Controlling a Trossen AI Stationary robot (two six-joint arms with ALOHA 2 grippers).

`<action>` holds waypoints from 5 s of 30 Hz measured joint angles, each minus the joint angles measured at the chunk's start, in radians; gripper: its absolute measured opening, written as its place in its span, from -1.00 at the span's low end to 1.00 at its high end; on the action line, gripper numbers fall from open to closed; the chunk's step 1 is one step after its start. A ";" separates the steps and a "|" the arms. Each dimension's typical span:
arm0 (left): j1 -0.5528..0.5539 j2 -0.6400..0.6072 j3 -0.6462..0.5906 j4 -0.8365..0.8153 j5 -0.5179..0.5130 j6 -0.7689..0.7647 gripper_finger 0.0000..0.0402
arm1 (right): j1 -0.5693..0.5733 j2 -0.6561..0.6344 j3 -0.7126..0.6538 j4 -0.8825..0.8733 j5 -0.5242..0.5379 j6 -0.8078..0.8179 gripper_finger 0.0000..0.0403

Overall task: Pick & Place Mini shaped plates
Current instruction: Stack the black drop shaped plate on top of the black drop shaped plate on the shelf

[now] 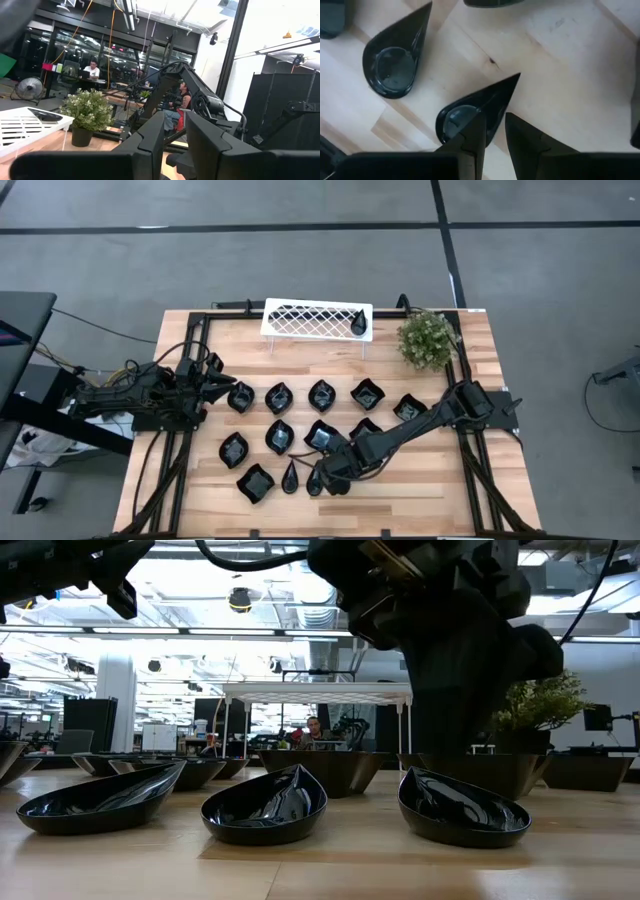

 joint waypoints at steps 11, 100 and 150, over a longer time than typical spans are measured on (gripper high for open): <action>0.000 0.000 0.000 0.000 0.000 0.000 -0.59 | -0.002 0.000 -0.021 -0.017 -0.001 0.045 -0.62; 0.000 0.000 0.000 0.001 0.000 0.000 -0.59 | -0.003 -0.106 -0.099 0.057 -0.056 -0.041 -1.00; 0.000 0.000 0.000 0.001 0.000 0.001 -0.59 | -1.007 -0.587 -0.099 0.027 0.004 -0.584 -1.00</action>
